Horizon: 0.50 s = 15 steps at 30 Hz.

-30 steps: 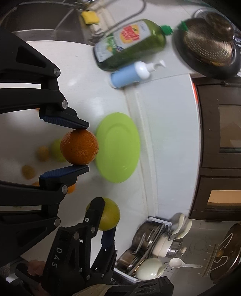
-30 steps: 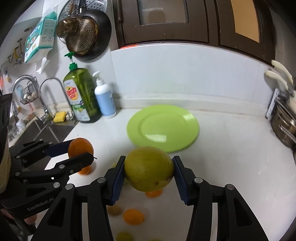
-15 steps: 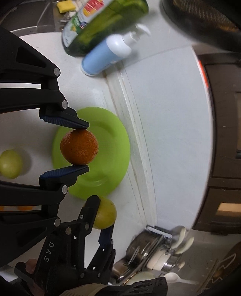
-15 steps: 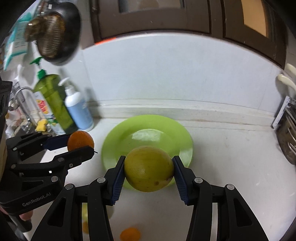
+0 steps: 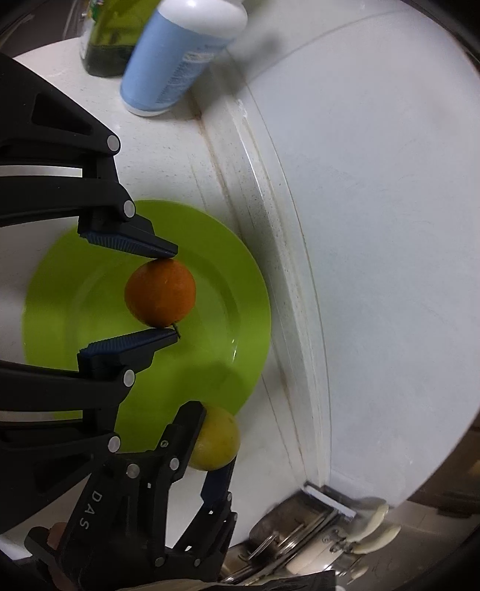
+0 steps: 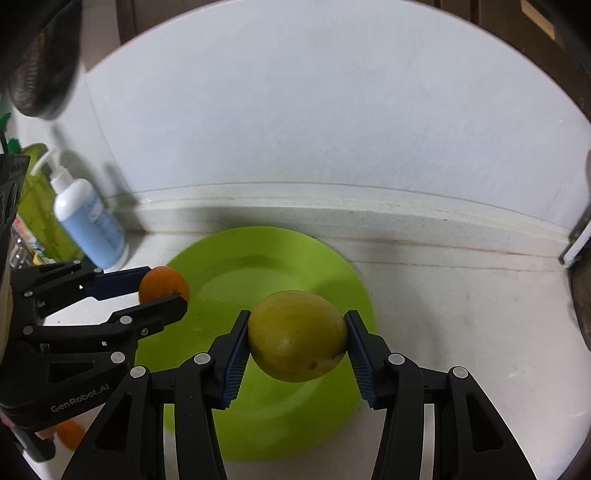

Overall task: Organize fruits
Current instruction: 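Carry both fruits to the green plate and release them onto it, then withdraw both open grippers from the plate back toward the remaining fruits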

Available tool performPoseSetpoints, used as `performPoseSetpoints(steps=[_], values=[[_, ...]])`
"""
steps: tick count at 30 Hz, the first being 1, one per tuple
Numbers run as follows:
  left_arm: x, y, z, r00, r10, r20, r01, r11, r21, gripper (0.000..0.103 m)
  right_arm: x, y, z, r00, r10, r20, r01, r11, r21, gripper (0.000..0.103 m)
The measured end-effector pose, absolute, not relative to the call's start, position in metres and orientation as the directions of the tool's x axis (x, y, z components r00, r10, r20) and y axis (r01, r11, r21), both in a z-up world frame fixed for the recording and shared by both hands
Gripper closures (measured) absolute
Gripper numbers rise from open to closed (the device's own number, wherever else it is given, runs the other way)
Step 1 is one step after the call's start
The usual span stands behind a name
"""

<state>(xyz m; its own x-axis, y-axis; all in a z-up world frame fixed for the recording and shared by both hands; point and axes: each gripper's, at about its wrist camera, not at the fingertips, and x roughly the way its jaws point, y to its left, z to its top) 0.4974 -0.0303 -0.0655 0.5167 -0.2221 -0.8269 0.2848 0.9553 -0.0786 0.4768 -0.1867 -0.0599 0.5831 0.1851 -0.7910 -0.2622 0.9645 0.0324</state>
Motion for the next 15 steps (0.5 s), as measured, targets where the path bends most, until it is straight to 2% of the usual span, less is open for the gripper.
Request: performPoseSetpoints(steps=[1, 9, 12, 15], values=[[0.501, -0.031, -0.067, 0.510, -0.222, -0.831, 0.284, 0.955, -0.081, 0.071, 0.480, -0.187, -0.062, 0.579, 0.184, -0.795, -0.261, 0.965, 0.034, 0.053], [0.512, -0.035, -0.069, 0.519, -0.217, -0.827, 0.284, 0.956, -0.072, 0.070, 0.497, -0.184, -0.078, 0.547, 0.180, -0.817, -0.255, 0.966, 0.042, 0.052], [0.508, -0.035, -0.065, 0.526, -0.222, -0.821, 0.289, 0.954, -0.073, 0.062, 0.496, -0.186, -0.078, 0.545, 0.190, -0.816, -0.244, 0.968, 0.062, 0.051], [0.502, -0.032, -0.058, 0.549, -0.207, -0.810, 0.282, 0.958, -0.053, 0.053, 0.490, -0.185, -0.067, 0.576, 0.183, -0.796, -0.240, 0.969, 0.049, 0.041]])
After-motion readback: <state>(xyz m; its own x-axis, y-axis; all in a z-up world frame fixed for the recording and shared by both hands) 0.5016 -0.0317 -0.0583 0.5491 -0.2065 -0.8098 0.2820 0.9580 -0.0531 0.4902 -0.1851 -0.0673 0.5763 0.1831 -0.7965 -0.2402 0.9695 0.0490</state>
